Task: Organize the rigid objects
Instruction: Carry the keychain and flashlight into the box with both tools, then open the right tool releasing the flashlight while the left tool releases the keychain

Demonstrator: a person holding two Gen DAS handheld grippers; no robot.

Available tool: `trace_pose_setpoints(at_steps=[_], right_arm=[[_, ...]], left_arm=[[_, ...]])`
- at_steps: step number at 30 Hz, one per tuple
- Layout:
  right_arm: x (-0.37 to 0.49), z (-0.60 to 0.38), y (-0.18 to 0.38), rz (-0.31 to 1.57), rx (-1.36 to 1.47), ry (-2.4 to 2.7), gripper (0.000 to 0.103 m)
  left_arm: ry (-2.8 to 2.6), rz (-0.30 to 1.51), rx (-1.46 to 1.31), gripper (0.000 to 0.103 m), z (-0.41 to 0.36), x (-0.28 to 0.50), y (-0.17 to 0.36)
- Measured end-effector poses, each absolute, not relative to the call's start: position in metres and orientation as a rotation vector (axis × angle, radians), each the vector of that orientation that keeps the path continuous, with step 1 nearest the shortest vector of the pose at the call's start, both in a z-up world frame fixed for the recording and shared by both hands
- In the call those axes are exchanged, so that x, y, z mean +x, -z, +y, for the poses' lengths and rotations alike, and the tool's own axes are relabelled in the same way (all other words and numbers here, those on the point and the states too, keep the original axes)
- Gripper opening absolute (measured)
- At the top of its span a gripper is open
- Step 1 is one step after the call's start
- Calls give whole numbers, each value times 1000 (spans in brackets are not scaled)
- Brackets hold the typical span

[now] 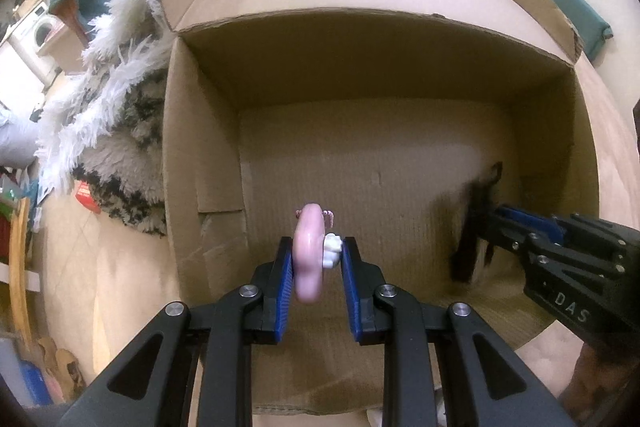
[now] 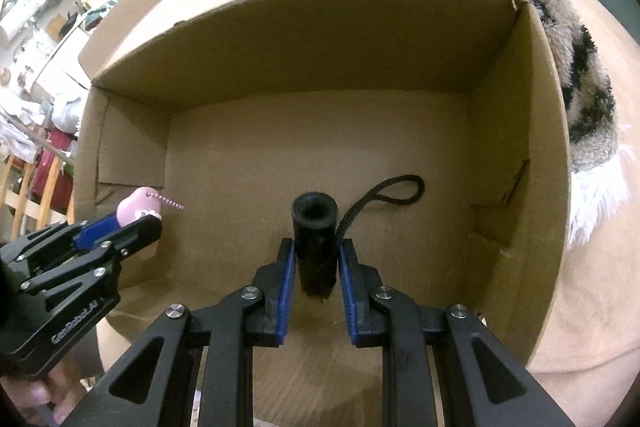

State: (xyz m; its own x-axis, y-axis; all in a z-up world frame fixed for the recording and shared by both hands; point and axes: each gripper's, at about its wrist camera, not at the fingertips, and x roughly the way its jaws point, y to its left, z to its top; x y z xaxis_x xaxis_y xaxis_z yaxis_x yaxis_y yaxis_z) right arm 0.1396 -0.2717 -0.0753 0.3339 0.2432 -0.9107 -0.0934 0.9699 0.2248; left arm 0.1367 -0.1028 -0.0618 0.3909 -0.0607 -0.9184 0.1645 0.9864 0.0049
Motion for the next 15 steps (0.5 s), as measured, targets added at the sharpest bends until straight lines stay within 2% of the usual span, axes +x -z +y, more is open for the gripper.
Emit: trace_pose_setpoints(at_steps=[10,12,13,14,15], right_arm=[[143,-269,74,1208,175,-228,23],[144,-272,72,1199,181,-230,27],[144,-272,71,1194,190,-231,42],[144,-274,69,1188,205,-236,72],[143,-275,67,1176,222,-238,82]], left_arm=[[137,1159,99,21,-101,137,64],[133,1151,106,21,-101,137,63],[135,1149,110,21,-103,137,62],[137,1150,112,21,-103,137,61],[140,1153,113,21,-103,136,61]])
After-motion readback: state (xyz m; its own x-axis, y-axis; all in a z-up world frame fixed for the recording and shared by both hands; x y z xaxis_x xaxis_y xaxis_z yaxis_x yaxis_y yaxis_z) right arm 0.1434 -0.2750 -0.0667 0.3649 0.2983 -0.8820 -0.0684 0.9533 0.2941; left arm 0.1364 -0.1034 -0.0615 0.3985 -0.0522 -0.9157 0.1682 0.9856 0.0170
